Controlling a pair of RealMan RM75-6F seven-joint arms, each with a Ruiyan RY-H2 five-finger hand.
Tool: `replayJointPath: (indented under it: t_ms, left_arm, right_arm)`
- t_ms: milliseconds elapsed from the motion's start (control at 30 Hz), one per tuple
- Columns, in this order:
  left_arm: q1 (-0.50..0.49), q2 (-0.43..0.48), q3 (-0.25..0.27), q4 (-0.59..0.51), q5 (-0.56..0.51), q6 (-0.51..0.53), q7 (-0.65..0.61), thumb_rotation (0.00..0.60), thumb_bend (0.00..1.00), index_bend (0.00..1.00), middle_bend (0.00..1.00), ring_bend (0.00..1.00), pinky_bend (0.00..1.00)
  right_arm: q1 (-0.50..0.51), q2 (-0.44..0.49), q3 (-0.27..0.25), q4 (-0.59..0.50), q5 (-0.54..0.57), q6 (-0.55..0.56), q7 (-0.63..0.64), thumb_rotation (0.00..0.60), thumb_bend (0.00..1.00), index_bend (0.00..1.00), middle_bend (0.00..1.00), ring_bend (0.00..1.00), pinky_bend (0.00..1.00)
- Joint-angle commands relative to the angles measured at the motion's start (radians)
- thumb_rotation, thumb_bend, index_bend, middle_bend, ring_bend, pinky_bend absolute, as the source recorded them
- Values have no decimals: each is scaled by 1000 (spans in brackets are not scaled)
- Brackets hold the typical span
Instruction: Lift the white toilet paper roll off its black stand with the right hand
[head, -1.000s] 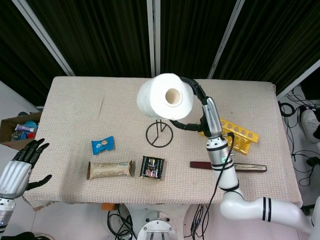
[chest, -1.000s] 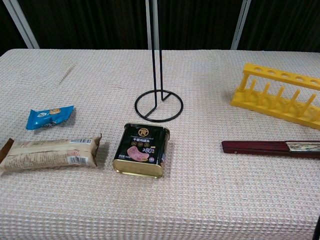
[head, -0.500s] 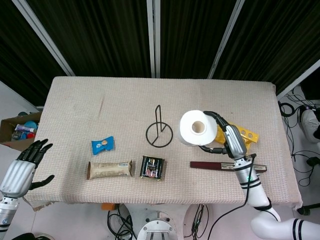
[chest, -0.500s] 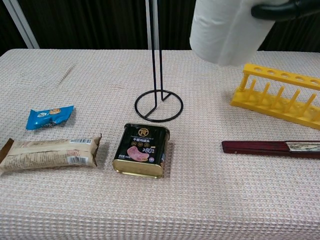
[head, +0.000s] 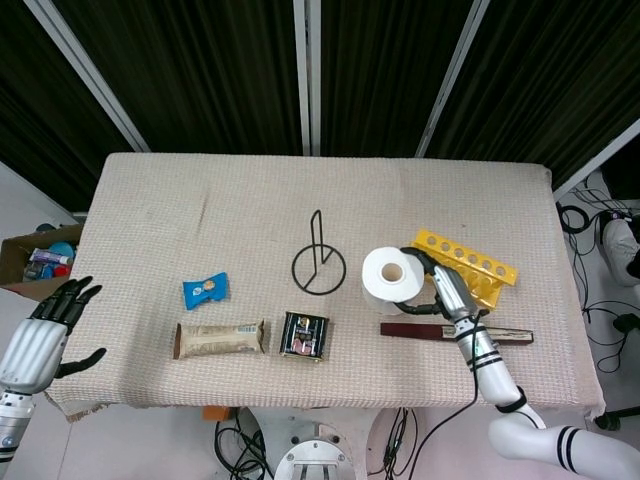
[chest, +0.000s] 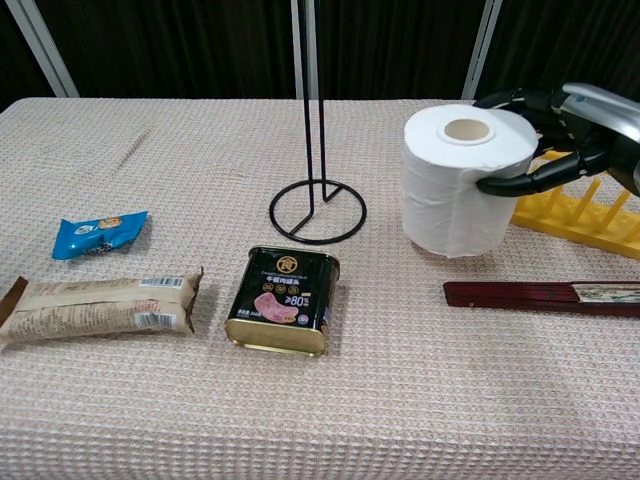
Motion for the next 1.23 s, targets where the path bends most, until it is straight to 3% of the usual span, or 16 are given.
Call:
replayJointPath:
  t_ms: [33,67,133,233,367,467,600,733,867,1067,1233]
  left_arm:
    - [1,1,-1,0,-2,0,-1,594,158,115,55,57,217]
    - [1,2,-1,-1,-3,1,-2,593,158,115,55,57,217]
    - [1,2,-1,-1,-1,3,-2,593,158,115,55,57,217]
    - [1,1,0,1,0,3,-1,593,158,115,55,57,218]
    - [0,-1,-1,1,-7,-5,4,592,159,116,56,57,217]
    - [0,-1,1,-1,-1,-1,6,591,159,116,56,56,217]
    - [2,0,-1,-3,-1,5,7,596,158,116,55,56,217]
    - [3,-1,0,-5,1,6,11,592,158,116,55,57,218]
    - [4,-2,0,-6,2,8,17,591,158,116,55,57,217]
    - [6,-3,0,-7,1,10,23,591,158,115,55,56,218]
    - [10,-2,1,-10,6,18,26,592,158,115,55,57,218]
  right_arm:
    - [17,-7,-15,19,-13,-43,29,600,244,246,311,292,370]
    - [24,1,-25,19,-25,-66,42,600,231,173,247,221,314]
    - [35,19,-37,16,-36,-102,54,600,157,18,58,40,108]
    - [35,35,-37,9,-36,-110,57,600,78,0,0,0,0]
    - [17,70,-42,-25,-59,-75,45,600,47,0,0,0,0]
    - [-23,116,-62,-65,-133,18,40,600,42,0,0,0,0]
    - [-125,207,-133,-101,-294,227,11,600,27,0,0,0,0]
    - [-259,256,-179,-53,-378,457,-133,600,22,0,0,0,0]
    - [-395,277,-201,-7,-304,579,-227,600,28,0,0,0,0]
    - [-494,282,-197,52,-189,606,-222,600,73,0,0,0,0]
    - [-512,282,-193,51,-170,589,-282,600,83,0,0,0,0]
